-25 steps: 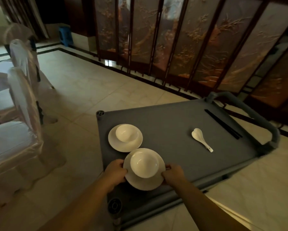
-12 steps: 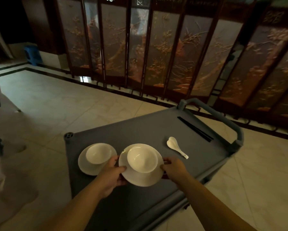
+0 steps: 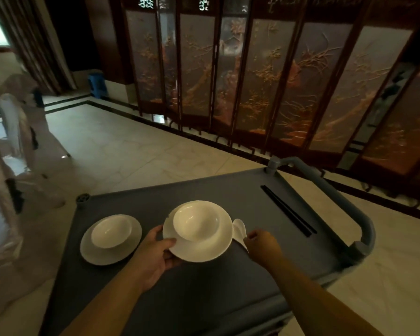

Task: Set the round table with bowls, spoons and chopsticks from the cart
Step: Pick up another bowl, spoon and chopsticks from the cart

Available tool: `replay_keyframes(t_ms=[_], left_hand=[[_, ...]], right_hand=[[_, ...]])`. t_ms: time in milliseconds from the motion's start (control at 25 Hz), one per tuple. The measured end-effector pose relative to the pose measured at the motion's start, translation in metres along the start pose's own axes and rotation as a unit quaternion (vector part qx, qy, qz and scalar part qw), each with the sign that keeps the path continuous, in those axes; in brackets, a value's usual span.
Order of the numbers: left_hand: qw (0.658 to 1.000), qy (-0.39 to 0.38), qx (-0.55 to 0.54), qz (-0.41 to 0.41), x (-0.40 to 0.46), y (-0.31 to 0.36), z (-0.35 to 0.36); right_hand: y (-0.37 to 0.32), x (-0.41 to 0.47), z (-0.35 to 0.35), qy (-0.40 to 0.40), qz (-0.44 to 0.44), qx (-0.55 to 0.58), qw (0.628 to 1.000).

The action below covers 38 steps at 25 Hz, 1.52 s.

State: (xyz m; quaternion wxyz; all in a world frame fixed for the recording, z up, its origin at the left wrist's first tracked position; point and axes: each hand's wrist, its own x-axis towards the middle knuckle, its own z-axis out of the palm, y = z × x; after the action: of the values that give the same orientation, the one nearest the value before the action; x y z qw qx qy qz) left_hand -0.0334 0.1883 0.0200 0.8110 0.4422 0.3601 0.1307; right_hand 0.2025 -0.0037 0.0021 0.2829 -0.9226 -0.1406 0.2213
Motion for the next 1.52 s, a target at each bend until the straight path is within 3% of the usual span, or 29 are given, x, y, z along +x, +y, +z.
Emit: replay_keyframes(t_ms=[240,520,880,1000,1120,1280,1520], left_hand=[[0.994,0.085,-0.057,0.030,-0.008,-0.013,0.034],[0.987,0.125,-0.087,0.049,-0.015,-0.014,0.051],[0.992,0.107,-0.043,0.057,0.023,0.004,0.053],[0.994,0.086,-0.046,0.047,0.044,0.016,0.059],[0.997,0.059,-0.041,0.033,0.066,0.027,0.070],[0.999,0.028,-0.036,0.025,0.088,0.031,0.088],[0.999,0.020,-0.044,0.013,0.097,0.017,0.101]], right_hand=[[0.027,0.041,0.008,-0.101,-0.045,-0.101,0.989],[0.024,0.059,0.016,-0.130,-0.061,-0.161,0.976],[0.022,0.067,-0.003,-0.178,-0.039,-0.133,0.974],[0.024,0.073,-0.019,-0.214,0.027,-0.054,0.975],[0.024,0.086,-0.043,-0.153,0.091,0.017,0.984],[0.034,0.111,-0.080,-0.034,0.039,-0.059,0.997],[0.060,0.139,-0.117,0.022,0.047,-0.101,0.994]])
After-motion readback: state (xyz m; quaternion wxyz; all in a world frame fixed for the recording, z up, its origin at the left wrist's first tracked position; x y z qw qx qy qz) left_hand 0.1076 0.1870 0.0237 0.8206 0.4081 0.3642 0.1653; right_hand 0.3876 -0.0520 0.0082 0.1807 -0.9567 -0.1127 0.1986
